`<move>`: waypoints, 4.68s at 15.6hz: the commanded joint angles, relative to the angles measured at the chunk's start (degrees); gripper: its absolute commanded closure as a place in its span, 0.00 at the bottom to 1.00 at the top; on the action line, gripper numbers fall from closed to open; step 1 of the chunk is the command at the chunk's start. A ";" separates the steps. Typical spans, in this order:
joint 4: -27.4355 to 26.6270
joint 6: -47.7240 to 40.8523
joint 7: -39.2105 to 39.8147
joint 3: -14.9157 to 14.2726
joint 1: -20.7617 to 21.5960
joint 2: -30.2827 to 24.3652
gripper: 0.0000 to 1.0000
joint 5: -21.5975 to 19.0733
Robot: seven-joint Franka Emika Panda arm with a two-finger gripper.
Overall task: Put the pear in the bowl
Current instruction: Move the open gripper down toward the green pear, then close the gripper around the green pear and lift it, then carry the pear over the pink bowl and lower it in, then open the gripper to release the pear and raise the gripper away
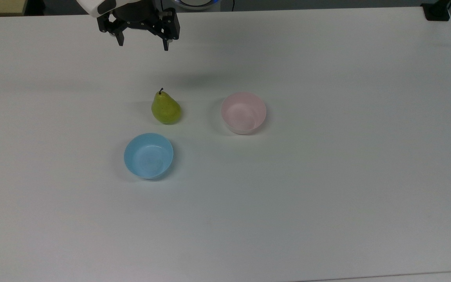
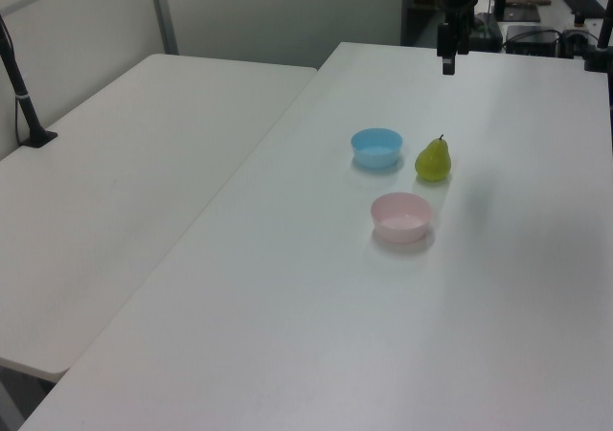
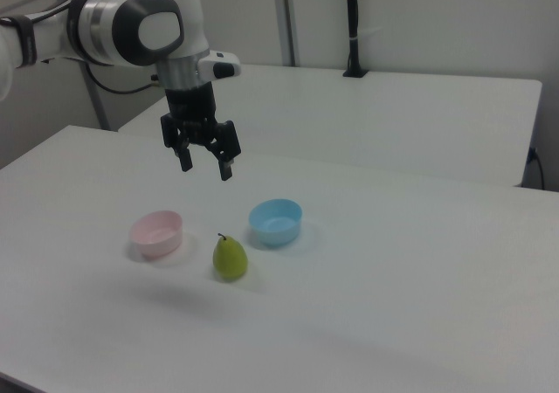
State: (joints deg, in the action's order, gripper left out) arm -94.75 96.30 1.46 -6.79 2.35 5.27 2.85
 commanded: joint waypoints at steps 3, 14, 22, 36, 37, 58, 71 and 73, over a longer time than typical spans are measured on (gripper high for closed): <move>-0.70 0.03 4.42 -0.33 2.03 2.45 0.00 0.14; -1.31 6.00 4.42 -1.04 4.76 14.05 0.00 3.48; -4.21 12.95 3.63 -1.04 6.17 19.16 0.00 6.12; -2.02 8.92 7.06 -1.30 6.96 12.31 0.79 1.21; -0.62 8.21 6.97 -2.08 8.53 12.39 0.79 0.41; 0.71 14.98 0.56 -4.46 24.28 19.00 0.00 -5.22; -1.84 5.22 -7.16 2.12 -0.59 2.11 0.00 -0.13; -1.84 4.52 -8.49 2.83 -1.73 1.67 0.00 1.28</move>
State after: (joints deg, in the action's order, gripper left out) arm -94.23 101.84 -2.27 -6.22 2.14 9.11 1.27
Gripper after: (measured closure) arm 0.000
